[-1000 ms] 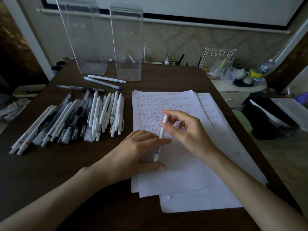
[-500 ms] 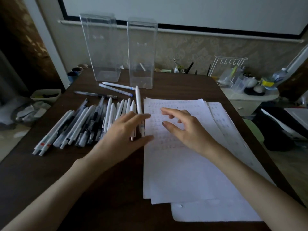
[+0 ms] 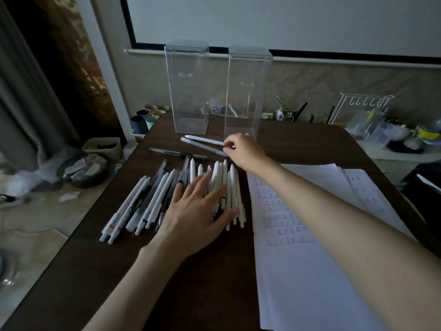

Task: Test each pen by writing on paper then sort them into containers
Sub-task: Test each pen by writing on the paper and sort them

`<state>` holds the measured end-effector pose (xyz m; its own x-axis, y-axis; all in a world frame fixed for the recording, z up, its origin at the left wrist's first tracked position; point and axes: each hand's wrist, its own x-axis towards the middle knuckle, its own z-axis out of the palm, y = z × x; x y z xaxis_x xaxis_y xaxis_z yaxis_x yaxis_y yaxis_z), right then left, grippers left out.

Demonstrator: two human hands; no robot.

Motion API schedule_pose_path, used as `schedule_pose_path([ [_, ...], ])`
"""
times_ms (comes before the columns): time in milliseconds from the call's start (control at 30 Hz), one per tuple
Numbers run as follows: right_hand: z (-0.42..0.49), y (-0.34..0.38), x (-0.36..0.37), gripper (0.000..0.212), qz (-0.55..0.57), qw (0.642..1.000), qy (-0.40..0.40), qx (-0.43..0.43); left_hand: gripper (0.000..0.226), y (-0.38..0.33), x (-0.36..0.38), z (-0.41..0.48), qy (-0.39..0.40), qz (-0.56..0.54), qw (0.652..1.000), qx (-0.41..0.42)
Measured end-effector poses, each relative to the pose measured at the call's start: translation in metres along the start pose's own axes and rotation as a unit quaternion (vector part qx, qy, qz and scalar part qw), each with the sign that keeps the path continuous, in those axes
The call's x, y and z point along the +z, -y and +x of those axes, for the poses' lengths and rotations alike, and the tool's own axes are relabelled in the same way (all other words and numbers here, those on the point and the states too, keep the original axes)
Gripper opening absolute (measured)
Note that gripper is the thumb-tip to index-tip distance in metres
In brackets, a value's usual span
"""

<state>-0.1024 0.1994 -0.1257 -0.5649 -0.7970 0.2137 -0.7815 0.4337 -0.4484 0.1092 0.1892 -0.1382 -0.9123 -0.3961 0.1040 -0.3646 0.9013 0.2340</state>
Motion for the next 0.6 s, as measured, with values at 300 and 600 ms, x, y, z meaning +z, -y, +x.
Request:
schedule_pose_path([
  [300,0.002,-0.003,0.006,0.009,-0.018,0.997,-0.06,0.047,0.075,-0.001,0.0,-0.002,-0.033,-0.02,0.999,0.018],
  [600,-0.131,-0.018,-0.073,0.006,0.066,0.997,-0.033,-0.028,0.067,-0.009,-0.003,0.006,-0.191,-0.029,0.98,0.049],
])
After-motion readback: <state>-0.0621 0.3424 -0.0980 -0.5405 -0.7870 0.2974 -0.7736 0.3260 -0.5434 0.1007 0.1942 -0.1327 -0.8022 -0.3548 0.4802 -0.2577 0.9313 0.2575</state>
